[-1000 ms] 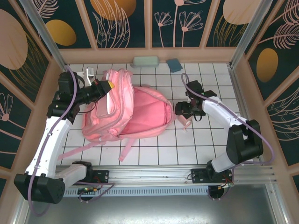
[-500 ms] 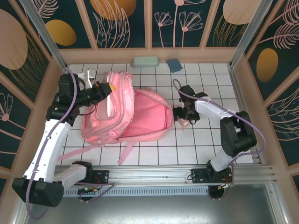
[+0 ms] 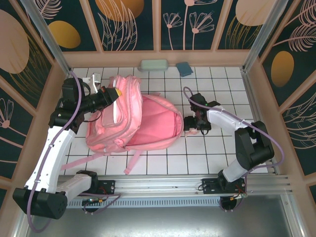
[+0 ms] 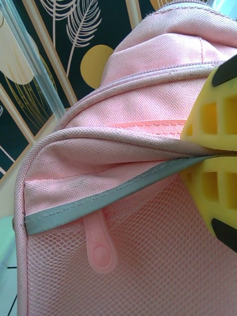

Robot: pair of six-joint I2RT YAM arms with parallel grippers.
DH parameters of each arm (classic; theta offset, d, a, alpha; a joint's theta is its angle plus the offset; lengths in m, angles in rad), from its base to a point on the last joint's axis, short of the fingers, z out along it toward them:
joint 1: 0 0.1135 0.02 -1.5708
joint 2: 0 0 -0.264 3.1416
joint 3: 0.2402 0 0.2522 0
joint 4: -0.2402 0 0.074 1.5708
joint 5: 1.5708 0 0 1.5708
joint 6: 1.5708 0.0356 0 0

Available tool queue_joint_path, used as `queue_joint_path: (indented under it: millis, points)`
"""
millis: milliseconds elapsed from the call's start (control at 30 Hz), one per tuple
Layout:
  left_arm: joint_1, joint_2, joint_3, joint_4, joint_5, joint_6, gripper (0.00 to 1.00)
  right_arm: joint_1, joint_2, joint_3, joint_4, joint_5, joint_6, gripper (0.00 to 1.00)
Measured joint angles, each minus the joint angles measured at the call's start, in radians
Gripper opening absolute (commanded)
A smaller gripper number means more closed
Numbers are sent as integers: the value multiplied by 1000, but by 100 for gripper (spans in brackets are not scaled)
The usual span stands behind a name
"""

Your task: Pack books, pencil case, and school supplies into a backpack

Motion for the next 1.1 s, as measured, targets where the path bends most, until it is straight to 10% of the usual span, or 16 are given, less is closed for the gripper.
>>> queue_joint_path:
  millis: [667, 1100]
  points:
    - [0, 0, 0, 0, -8, 0, 0, 0, -54, 6, -3, 102, 87, 15]
    - [0, 19, 10, 1, -10, -5, 0, 7, -350, 335, -49, 103, 150, 9]
